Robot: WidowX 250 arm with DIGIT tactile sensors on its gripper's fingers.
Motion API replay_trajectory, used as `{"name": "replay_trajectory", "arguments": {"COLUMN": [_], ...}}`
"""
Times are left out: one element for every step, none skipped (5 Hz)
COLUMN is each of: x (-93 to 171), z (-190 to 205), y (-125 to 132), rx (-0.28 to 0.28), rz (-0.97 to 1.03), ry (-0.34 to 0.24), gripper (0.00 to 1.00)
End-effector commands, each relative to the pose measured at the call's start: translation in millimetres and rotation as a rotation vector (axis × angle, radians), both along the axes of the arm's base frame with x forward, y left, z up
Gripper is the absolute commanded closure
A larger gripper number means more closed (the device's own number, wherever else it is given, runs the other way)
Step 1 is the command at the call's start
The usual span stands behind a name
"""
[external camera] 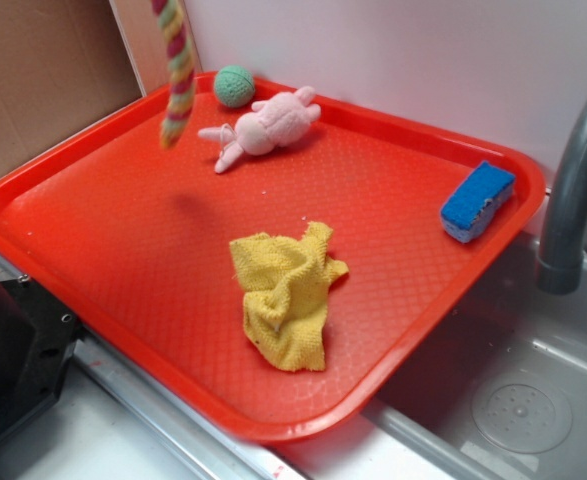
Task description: Grab the multicolored rope.
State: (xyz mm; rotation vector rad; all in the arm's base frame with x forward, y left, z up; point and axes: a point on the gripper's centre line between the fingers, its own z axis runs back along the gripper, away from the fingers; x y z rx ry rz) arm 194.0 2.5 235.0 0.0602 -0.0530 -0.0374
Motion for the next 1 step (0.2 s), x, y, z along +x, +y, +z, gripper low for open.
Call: {"name": "replay_trajectory", "arguments": {"x": [-3.5], "z": [0.5], "y": [-6.6], "rx": [0.02], "rz": [0.011], "ry": [-0.036], "gripper": [1.0]}}
